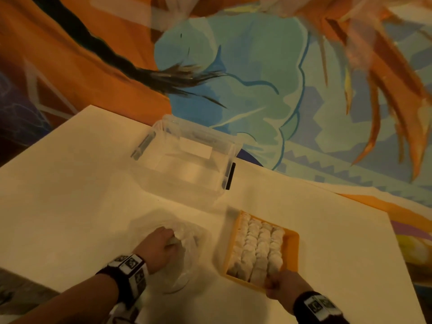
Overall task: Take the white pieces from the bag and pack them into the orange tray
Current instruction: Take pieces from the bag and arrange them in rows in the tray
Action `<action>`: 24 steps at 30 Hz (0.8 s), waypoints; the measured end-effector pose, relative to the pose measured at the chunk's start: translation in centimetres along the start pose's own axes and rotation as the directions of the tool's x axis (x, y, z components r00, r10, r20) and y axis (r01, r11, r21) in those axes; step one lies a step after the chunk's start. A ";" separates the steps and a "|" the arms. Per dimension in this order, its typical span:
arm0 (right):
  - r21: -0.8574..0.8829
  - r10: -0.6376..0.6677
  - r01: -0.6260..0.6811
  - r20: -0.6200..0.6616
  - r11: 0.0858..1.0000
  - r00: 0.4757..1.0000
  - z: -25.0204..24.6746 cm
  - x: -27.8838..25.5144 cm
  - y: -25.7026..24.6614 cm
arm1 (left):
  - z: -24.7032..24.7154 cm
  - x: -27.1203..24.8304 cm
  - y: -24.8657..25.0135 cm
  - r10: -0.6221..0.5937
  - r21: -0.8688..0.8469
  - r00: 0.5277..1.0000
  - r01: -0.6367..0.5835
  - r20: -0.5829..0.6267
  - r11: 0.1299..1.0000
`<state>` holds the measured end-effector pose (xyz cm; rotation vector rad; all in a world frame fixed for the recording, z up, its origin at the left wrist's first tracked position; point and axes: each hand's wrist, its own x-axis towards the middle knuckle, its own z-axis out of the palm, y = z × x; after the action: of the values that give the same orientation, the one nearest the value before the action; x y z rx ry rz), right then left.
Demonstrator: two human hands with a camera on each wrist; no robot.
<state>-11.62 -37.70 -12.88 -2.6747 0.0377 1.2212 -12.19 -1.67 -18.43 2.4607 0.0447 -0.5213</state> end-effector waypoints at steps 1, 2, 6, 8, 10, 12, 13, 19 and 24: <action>0.003 -0.010 0.010 -0.004 1.000 1.000 0.1 0.0 0.1 | -0.2 0.0 0.2 -0.003 -0.075 0.999 0.001 -0.034 0.997; 0.007 -0.019 0.019 -0.014 1.000 1.000 0.2 0.0 0.1 | -0.5 -0.1 0.5 -0.014 -0.158 0.998 0.003 -0.066 0.987; 0.018 0.001 -0.001 -0.006 1.000 1.000 -0.1 0.0 -0.2 | -1.0 0.3 1.7 -0.121 -0.432 0.984 0.053 -0.132 0.900; 0.018 0.011 -0.010 -0.009 1.000 1.000 -0.5 0.0 -0.4 | -0.8 0.4 2.1 -0.152 -0.474 0.981 0.077 -0.122 0.877; 0.009 0.008 -0.008 -0.007 1.000 1.000 -0.6 0.0 -0.4 | -0.7 0.3 2.3 -0.213 -0.494 0.971 0.135 -0.105 0.859; 0.011 -0.004 0.004 -0.001 1.000 1.000 -0.6 0.0 -0.4 | -0.7 0.2 2.1 -0.270 -0.520 0.956 0.174 -0.114 0.837; 0.017 -0.011 0.011 0.002 1.000 1.000 -0.5 0.0 -0.4 | -0.6 0.2 1.8 -0.296 -0.555 0.949 0.186 -0.113 0.810; 0.004 -0.012 0.012 0.039 1.000 0.999 -0.5 0.0 -0.3 | 0.1 0.4 1.3 -0.350 -0.627 0.937 0.267 -0.010 0.732; -0.025 -0.003 0.004 0.033 1.000 0.999 -0.6 -0.3 -0.6 | 0.8 1.2 1.3 -0.188 -0.109 0.982 0.189 0.018 0.976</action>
<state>-11.29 -37.21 -12.11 -2.6744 0.0130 1.2730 -11.22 -3.31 -18.72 2.3587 0.2990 -0.5938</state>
